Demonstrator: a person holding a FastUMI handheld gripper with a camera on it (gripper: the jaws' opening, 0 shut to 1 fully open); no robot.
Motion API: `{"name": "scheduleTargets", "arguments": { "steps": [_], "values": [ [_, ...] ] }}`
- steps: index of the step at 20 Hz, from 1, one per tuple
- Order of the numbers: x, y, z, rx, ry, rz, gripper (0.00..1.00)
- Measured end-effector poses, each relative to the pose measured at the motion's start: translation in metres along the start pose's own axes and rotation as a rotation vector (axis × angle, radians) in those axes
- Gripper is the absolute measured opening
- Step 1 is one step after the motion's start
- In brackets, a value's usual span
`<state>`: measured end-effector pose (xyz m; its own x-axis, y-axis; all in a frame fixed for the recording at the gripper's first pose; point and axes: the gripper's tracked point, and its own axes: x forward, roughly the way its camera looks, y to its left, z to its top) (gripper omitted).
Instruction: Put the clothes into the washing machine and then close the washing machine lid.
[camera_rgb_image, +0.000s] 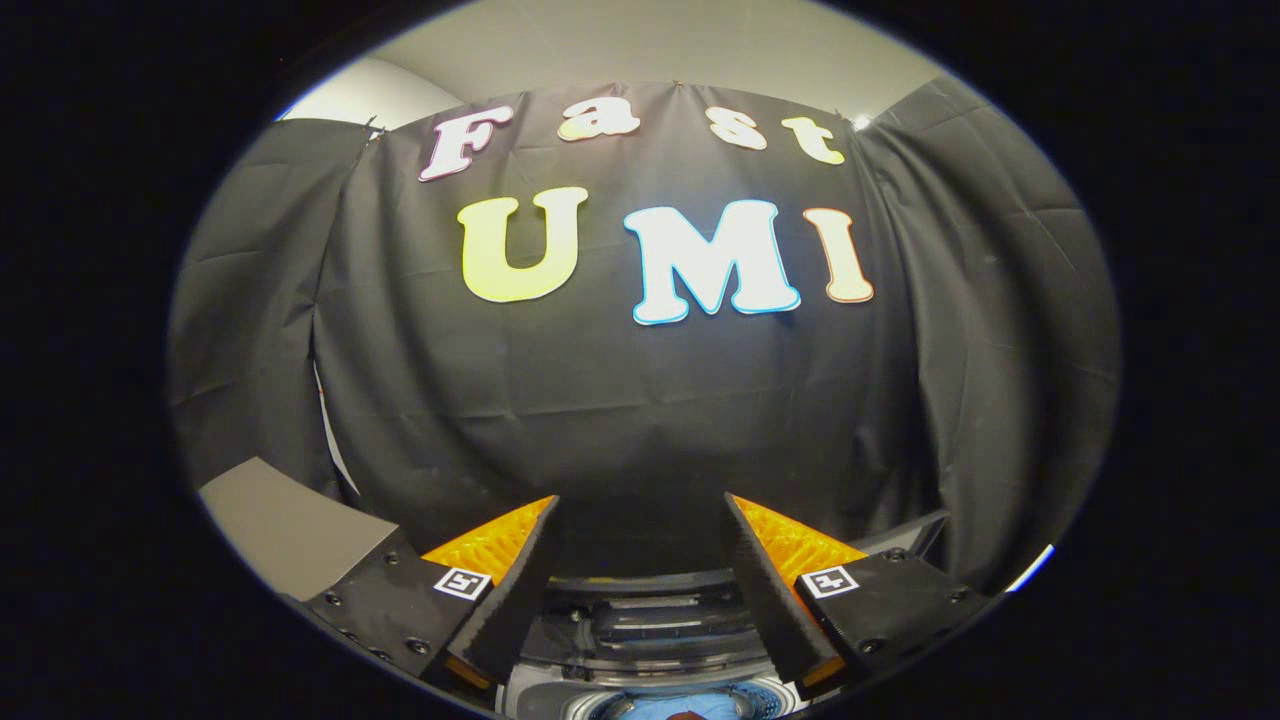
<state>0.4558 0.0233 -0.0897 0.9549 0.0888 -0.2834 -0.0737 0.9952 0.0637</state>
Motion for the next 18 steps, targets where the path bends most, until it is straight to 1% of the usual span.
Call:
{"name": "scheduleTargets", "arguments": {
  "steps": [4,8,9,10,18],
  "values": [
    [0.017,-0.004,-0.014,-0.011,0.033,0.003,0.97],
    [0.023,0.005,-0.031,-0.033,0.067,0.027,0.97],
    [0.023,0.003,-0.027,-0.053,0.045,0.023,0.97],
    [0.025,0.003,-0.027,-0.059,0.050,0.025,0.98],
    [0.014,0.004,-0.026,-0.049,-0.001,0.040,0.98]
  ]
}}
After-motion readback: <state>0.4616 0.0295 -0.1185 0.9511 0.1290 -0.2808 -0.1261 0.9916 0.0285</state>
